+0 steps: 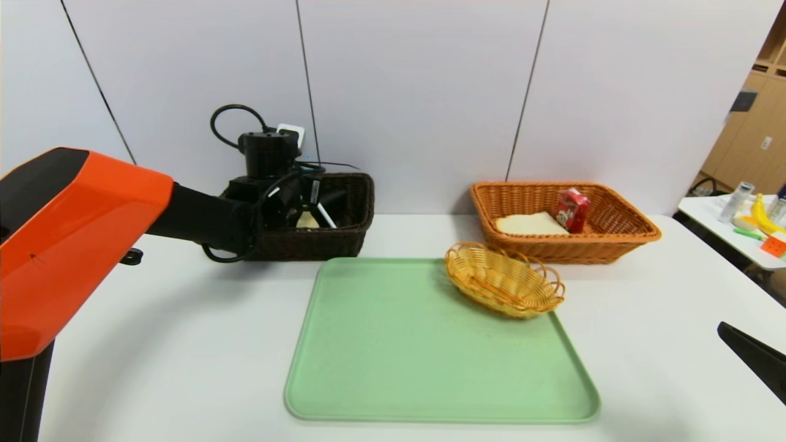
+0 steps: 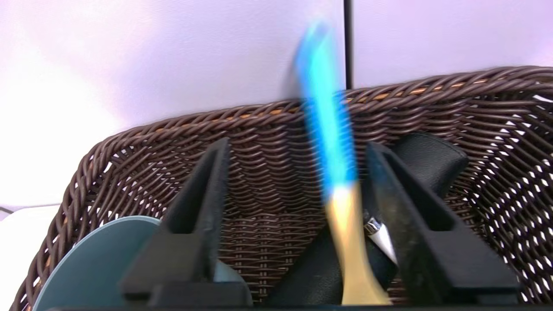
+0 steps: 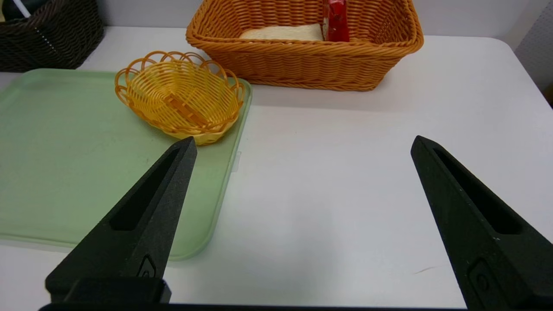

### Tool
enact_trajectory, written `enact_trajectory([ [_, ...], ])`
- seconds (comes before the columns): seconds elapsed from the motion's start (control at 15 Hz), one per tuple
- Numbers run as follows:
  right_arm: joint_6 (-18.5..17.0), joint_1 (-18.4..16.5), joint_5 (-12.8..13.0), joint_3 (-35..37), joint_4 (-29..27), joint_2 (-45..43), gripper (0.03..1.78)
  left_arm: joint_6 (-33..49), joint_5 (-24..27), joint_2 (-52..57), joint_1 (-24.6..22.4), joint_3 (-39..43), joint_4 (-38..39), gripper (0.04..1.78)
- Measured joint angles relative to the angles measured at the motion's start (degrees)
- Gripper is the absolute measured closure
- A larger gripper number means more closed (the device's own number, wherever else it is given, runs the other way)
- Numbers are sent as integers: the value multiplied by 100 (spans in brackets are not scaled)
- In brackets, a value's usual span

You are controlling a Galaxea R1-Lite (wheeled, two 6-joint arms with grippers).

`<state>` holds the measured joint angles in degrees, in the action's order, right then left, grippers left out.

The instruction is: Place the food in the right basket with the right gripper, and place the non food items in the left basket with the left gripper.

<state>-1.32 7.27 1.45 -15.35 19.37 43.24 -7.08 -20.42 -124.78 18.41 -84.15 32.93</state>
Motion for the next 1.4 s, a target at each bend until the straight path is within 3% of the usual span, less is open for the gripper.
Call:
enact_trajectory([
  [0.4,0,0,2,-9,13,13,10,17,182,190,-9,50,43,35],
  [0.8,11,1,-20,-138,30,22,10,33,667,1290,-46,607,-462,23],
  [1.13,178,-52,94,-697,-41,35,10,-18,680,3082,-402,2241,-1036,18],
  [1.4,969,-245,629,-1348,-634,-201,10,-68,658,4926,-1387,3661,-1498,15],
])
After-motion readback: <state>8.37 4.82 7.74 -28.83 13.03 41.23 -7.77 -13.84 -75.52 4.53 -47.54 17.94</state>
